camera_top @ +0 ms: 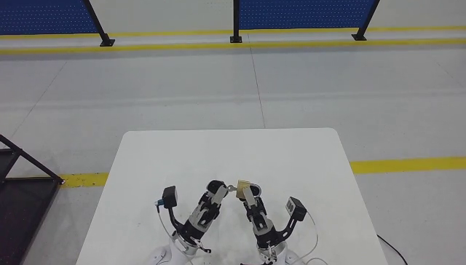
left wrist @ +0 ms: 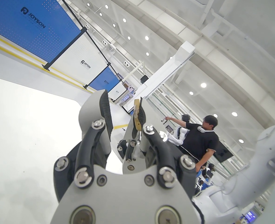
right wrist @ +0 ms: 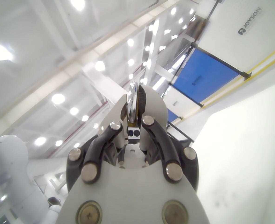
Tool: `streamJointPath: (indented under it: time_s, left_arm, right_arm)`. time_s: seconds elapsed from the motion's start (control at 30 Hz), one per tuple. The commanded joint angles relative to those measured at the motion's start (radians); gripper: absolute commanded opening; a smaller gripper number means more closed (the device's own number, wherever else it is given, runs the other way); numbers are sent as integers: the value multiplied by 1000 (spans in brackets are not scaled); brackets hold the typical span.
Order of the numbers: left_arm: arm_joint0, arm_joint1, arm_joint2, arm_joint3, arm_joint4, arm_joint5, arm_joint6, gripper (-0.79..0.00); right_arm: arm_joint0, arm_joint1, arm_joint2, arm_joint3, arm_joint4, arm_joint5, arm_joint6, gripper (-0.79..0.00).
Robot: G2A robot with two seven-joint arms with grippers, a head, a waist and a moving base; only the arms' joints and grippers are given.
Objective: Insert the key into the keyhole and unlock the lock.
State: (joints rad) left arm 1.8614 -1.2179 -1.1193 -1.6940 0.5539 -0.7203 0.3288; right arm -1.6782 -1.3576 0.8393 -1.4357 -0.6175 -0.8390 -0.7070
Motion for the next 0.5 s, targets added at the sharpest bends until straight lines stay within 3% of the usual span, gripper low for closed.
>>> streamJointPath:
  time_s: [0.0,0.47]
  left_arm:
    - [1,0,0,0,5,-4,-2,-526]
    - [-1,-1,-2,4,20,-16,-7,-665]
  right_arm:
    - [-1,0,1,-2,0,4,2,-785]
    - [-1,0,1,-6,15,20,35,-785]
